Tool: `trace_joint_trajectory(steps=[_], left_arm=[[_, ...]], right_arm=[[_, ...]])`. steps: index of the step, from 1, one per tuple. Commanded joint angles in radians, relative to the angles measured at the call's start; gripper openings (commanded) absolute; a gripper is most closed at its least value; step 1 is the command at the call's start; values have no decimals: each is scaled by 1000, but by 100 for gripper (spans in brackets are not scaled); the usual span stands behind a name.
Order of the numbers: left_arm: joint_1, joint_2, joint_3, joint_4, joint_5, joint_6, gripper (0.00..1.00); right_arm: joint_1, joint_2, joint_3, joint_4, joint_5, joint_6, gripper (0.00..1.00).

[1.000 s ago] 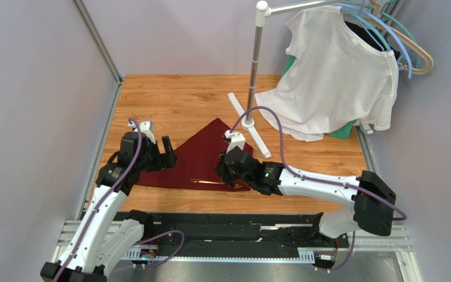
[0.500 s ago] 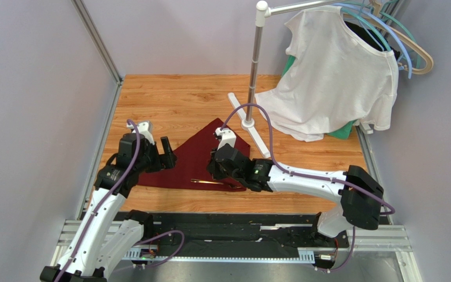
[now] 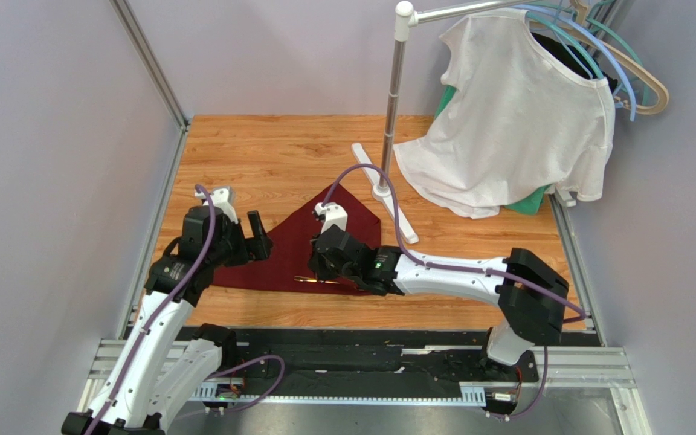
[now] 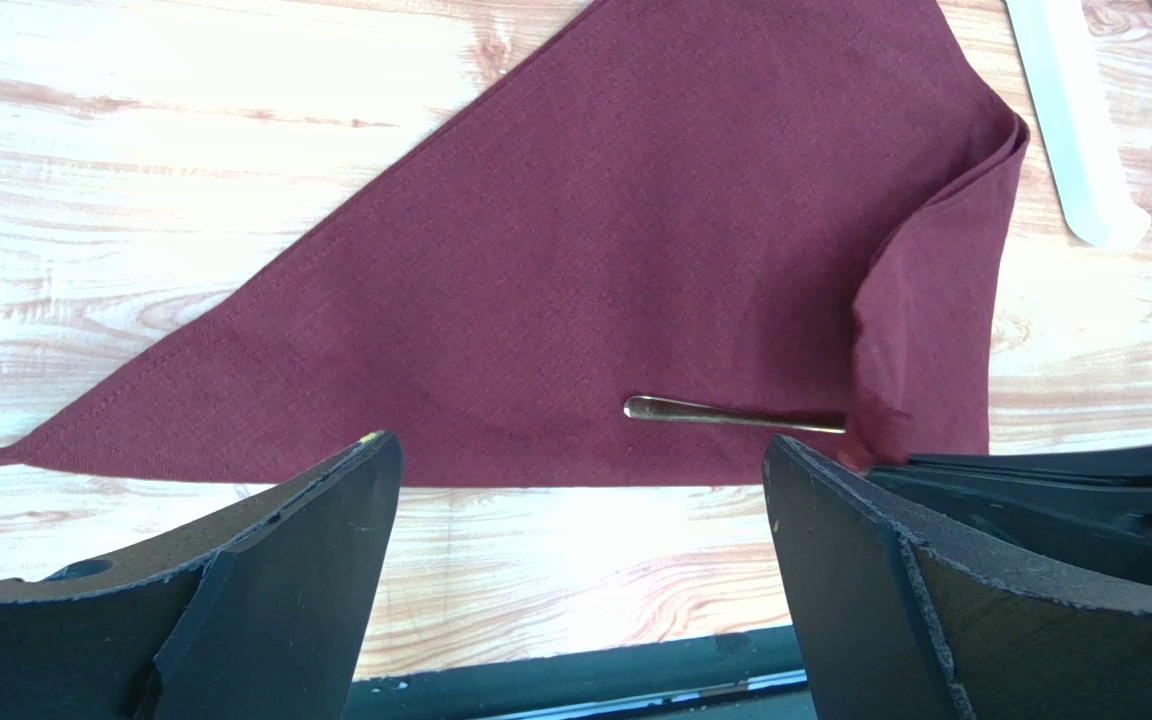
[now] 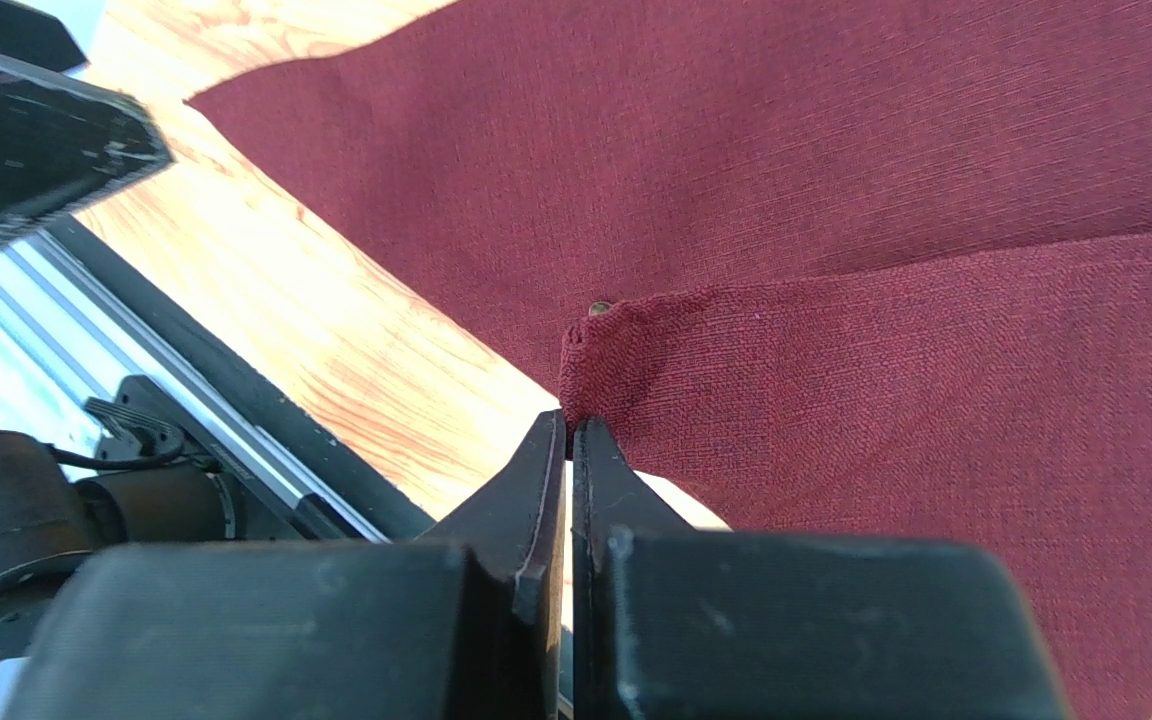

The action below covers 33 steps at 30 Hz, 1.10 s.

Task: Fold the napkin, place the utensils inside, and roll it up
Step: Fold the napkin at the center of the board.

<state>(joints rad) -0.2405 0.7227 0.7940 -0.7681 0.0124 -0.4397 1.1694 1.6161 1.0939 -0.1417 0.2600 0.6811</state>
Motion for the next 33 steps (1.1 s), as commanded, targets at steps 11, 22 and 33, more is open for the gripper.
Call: trace_joint_trajectory(steps=[11,22,33], left_arm=[[7,-8,25,3,-8,15,99],[7,-2,25,1,-9,13,99],[7,0,25,3,-11,13,99]], right_arm=[[9,136,69,94,-59,-26,0],[13,208,107,91,-84,-8,0],[18,281,149,86,-99,6,0]])
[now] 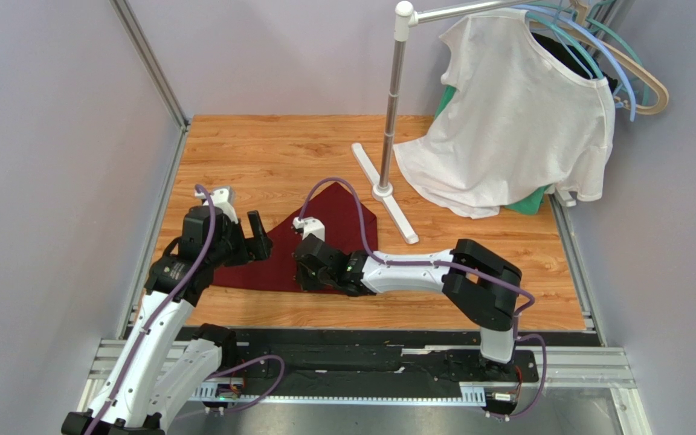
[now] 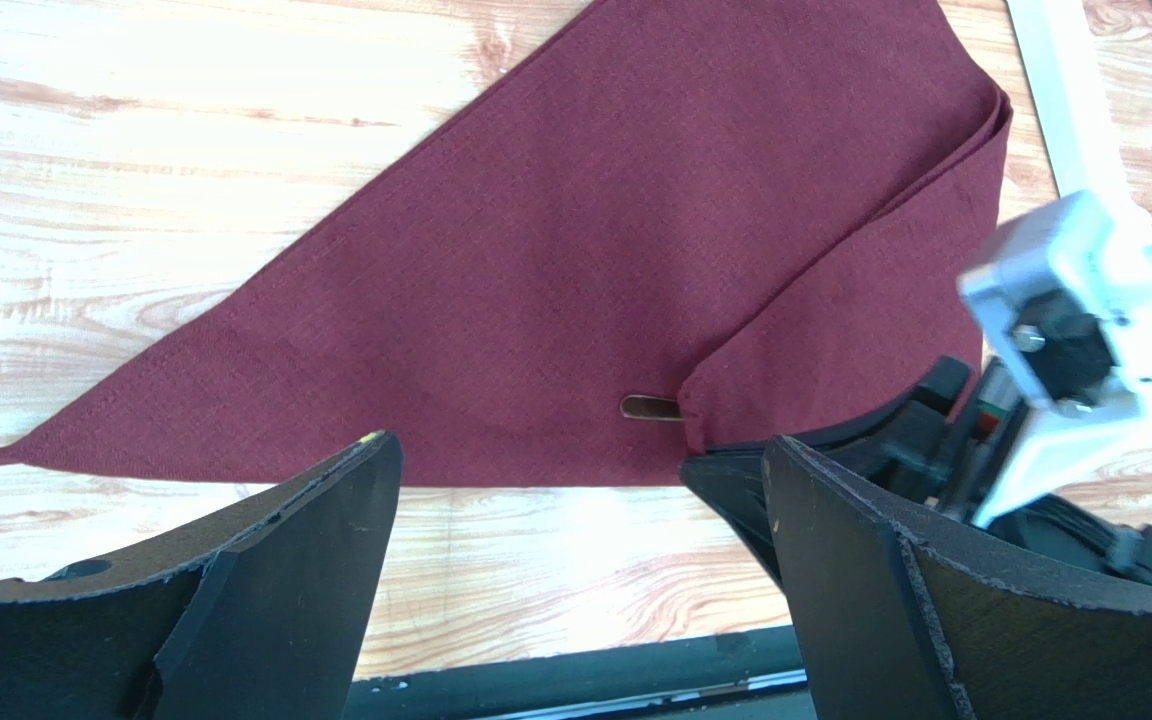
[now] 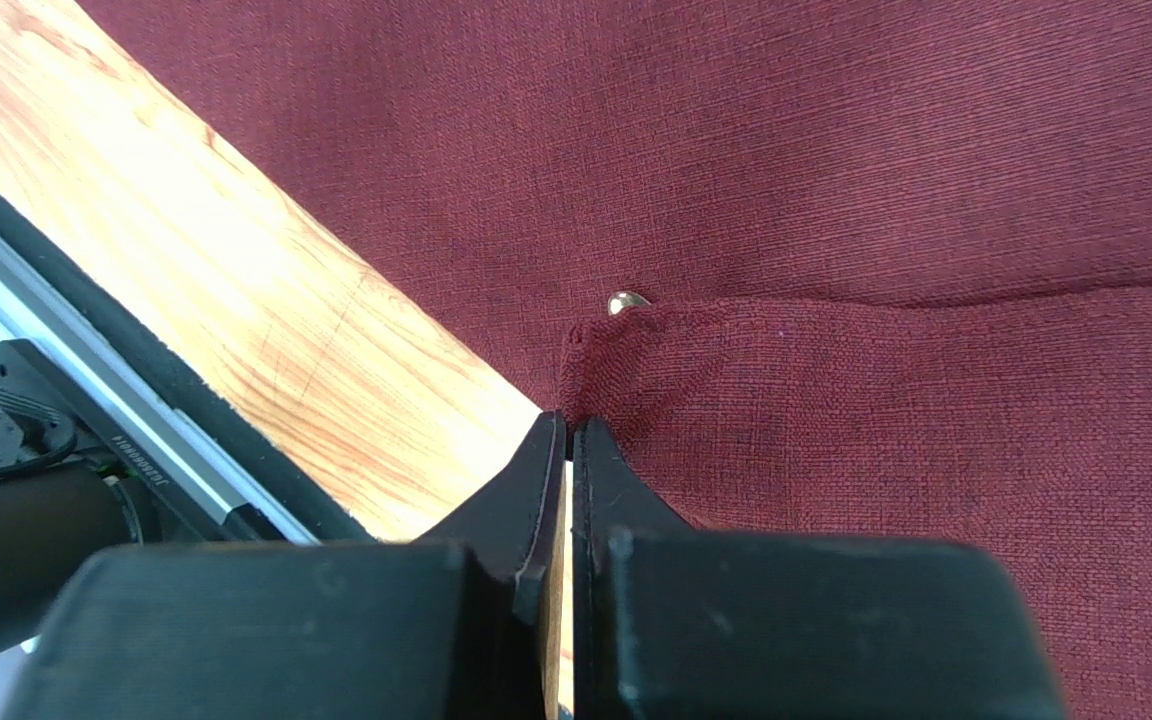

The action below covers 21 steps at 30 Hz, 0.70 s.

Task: Fold the napkin, place the utensils inside, and roll it up
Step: Fold the napkin at the center of the board.

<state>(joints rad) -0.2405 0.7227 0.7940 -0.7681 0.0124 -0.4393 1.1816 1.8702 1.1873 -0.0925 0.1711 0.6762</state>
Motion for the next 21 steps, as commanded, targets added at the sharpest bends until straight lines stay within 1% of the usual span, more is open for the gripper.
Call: trace_joint_trajectory(steps=[1,3,4,6,7,10,12,13,17,20,21], left_arm=[[7,1,25,1,-11,13,99],[7,1,25,1,-11,13,99],[7,3,25,1,-11,13,99],[7,4,25,0,-11,13,99],[7,4,25,0,-11,13,99],[7,6,25,-3,-9,10,99],[7,7,25,-5,-11,10,99],[7,9,28,-8,-43,8,99],[7,-5,28,-14,-81,4,99],[7,-12,21,-16,-109,-13,99],[7,-9,21,-19,-121,-35,99]], right_arm=[[9,32,60,36,-10,11,1],[7,41,67,34,-22,14,6],[7,47,72,36,-27,13,15],[7,50,72,45,-31,16,22],[7,50,71,53,-33,16,32],[7,49,69,60,-33,14,47],[9,30,63,59,-28,11,50],[7,20,58,57,-21,11,52],[3,-71,5,47,27,-6,53],[-20,-179,-70,36,50,-10,53],[-39,-236,-118,34,53,-7,53]])
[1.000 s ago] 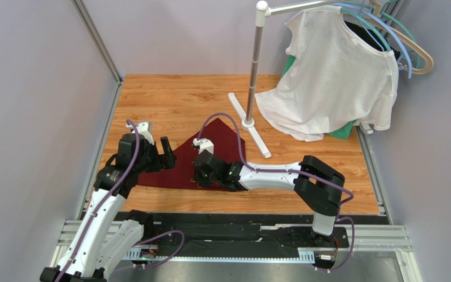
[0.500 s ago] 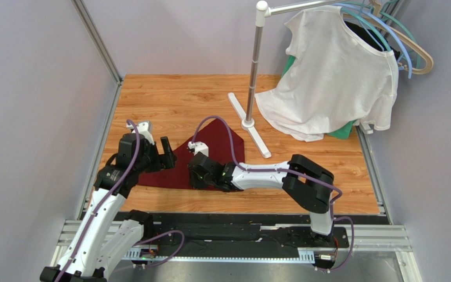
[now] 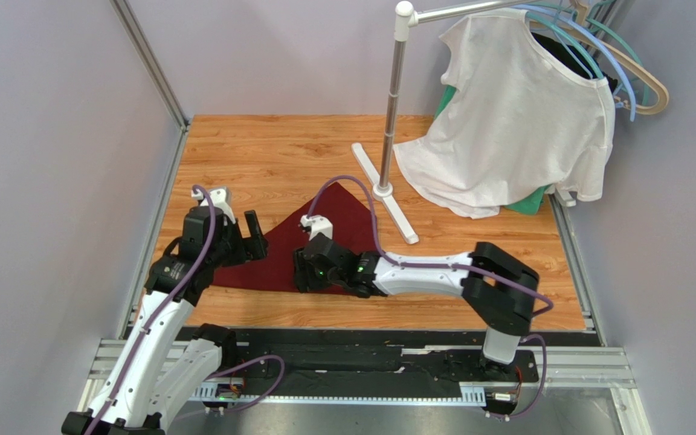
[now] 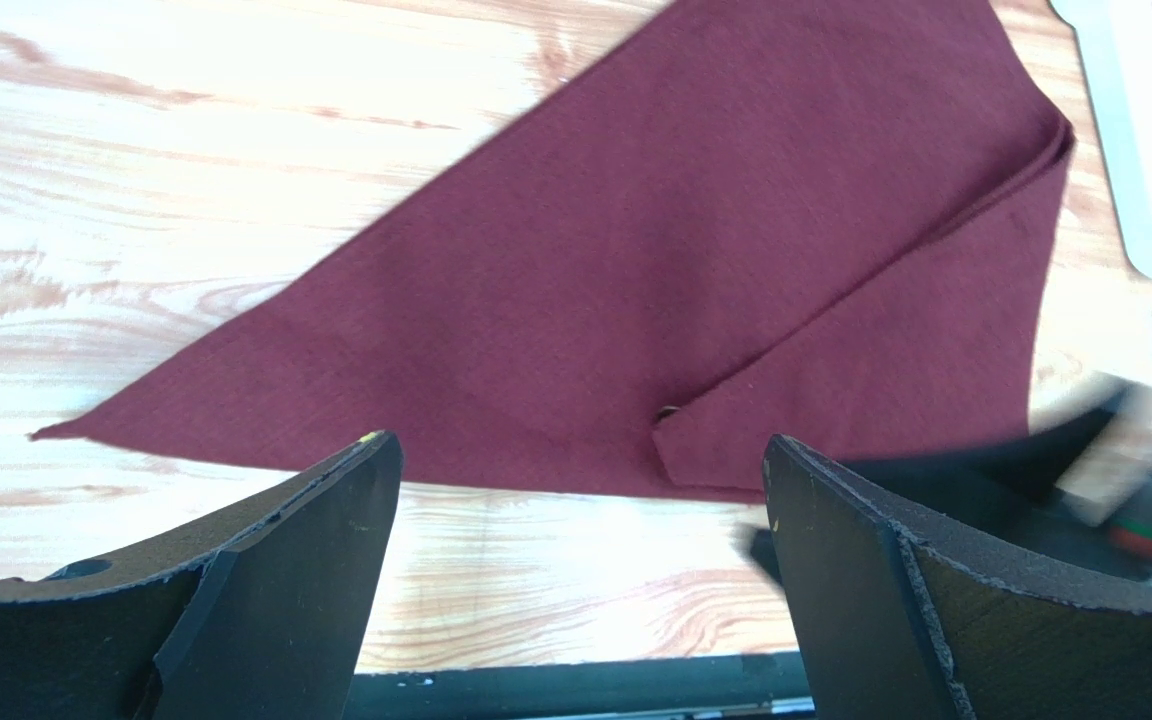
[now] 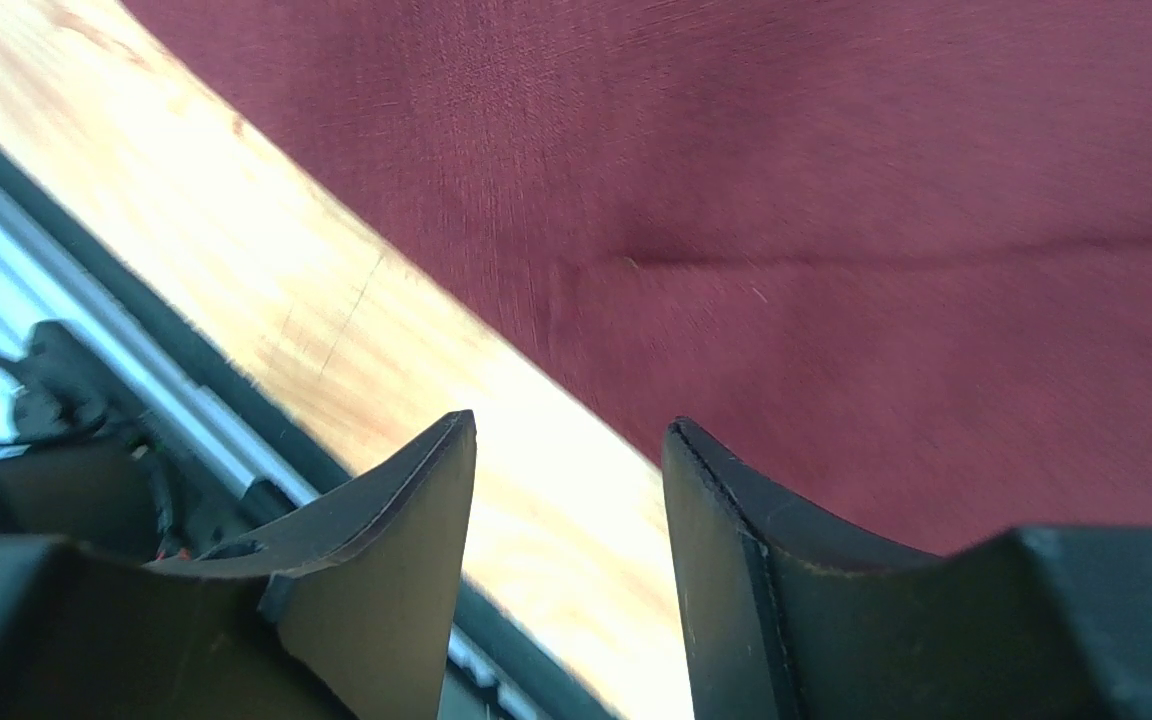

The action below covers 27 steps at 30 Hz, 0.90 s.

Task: Fold the napkin, place the utensils inside, and roll it up
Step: Fold the napkin at the center of the board.

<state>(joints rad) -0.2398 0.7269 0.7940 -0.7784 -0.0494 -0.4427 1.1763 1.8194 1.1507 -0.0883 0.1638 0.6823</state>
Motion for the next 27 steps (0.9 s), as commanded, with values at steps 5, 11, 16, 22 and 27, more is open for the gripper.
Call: trace_joint_trajectory(steps=[5,11,16,22,27], left_arm=[[22,-9,10,-45,-168,-105,99],[219,-34,-110,-48,-78,-298,99],[431,-63,-187,-59,-81,-404,95],[456,-80,-209,-170,-233,-546,90],[514,-49,-248,-70,-288,-536,82]], right_arm=[[-125,-365,-189,-25,68,-30,53],[-398,-600,-322,-74,-124,-66,52],[-659,-696,-335,-175,-297,-128,51],[-970,-715,-339,-249,-501,-174,51],[-1081,-701,-301,-329,-527,-260,50]])
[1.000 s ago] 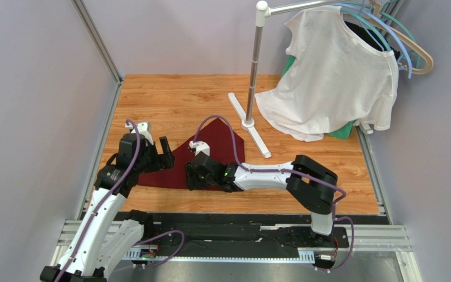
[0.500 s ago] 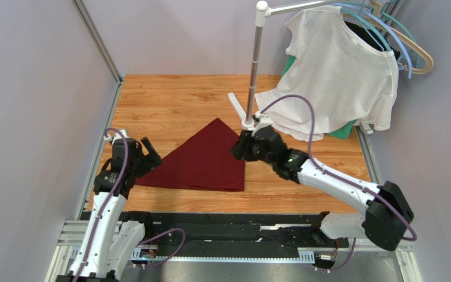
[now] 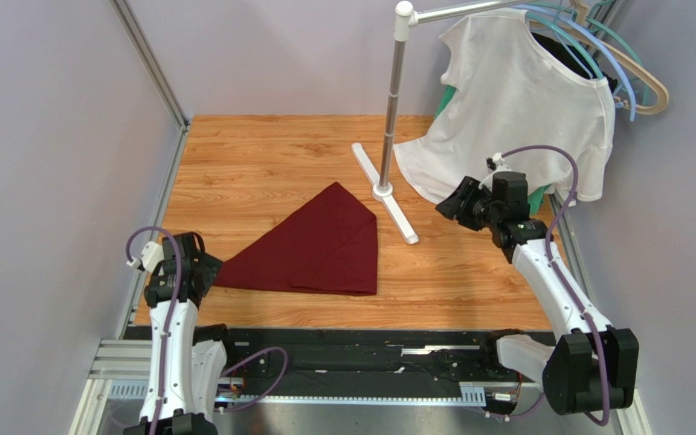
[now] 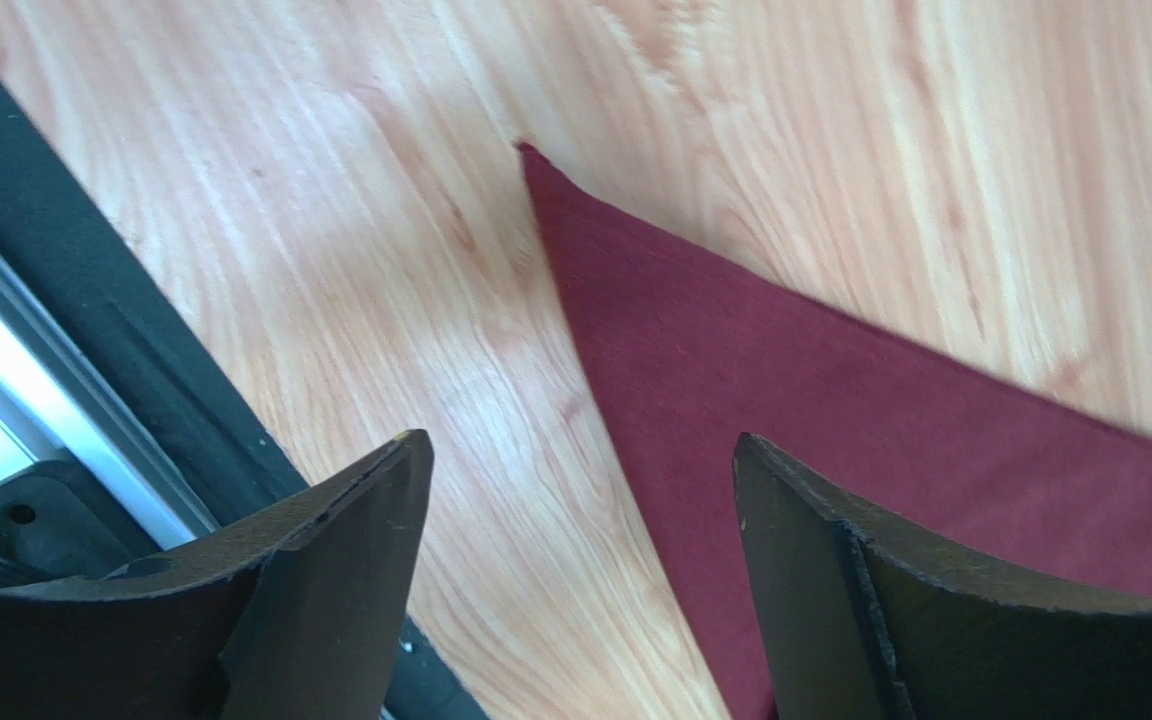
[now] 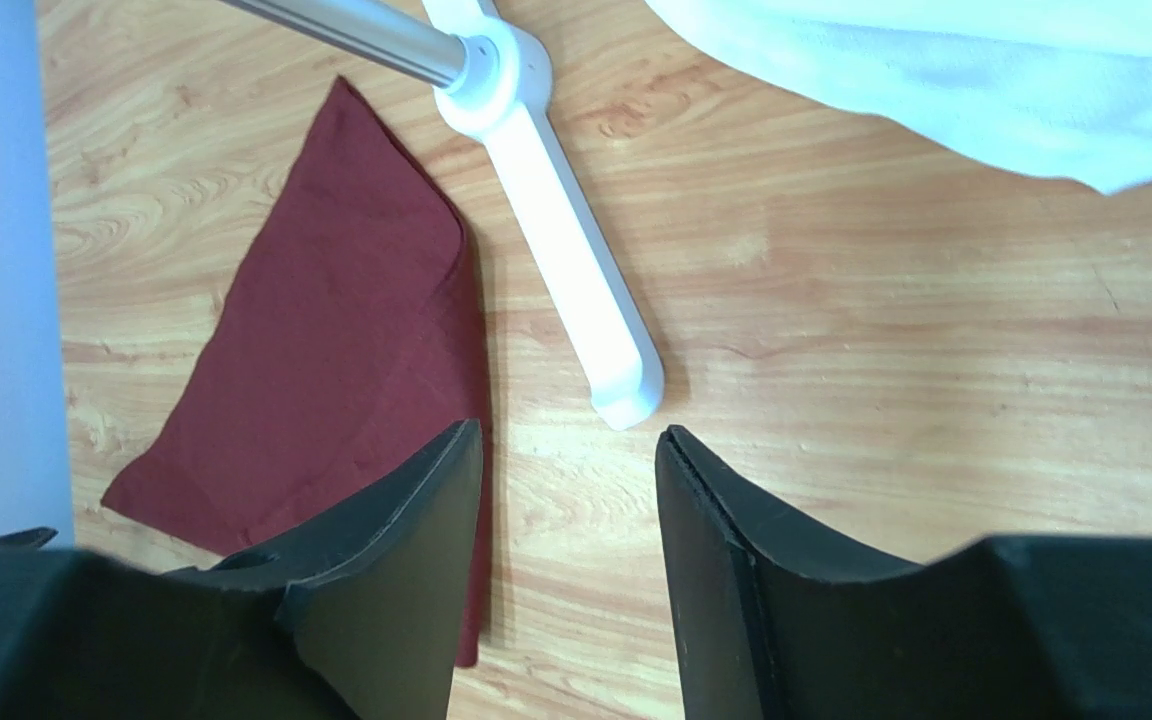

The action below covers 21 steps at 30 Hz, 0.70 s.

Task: Fold the napkin, place the utensils inside, and roll it up
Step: Fold the napkin at the center of the board.

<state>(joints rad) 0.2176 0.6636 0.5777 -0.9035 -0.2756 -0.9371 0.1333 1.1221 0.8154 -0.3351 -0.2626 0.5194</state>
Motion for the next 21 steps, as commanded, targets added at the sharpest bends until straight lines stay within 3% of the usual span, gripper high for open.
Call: trace_joint_trajectory(steps=[1,6,21], left_arm=[[75,13,-53,81,-45,-32,81],[147,-4,-116,234,36,20,75],[261,96,-197,390,79,64,66]], right_arm=[[-47,-2,42,-96,-109,-107,50],[-77,2,50,-137,-112,-121,49],[-78,33,36,-133,-118,-131,48]])
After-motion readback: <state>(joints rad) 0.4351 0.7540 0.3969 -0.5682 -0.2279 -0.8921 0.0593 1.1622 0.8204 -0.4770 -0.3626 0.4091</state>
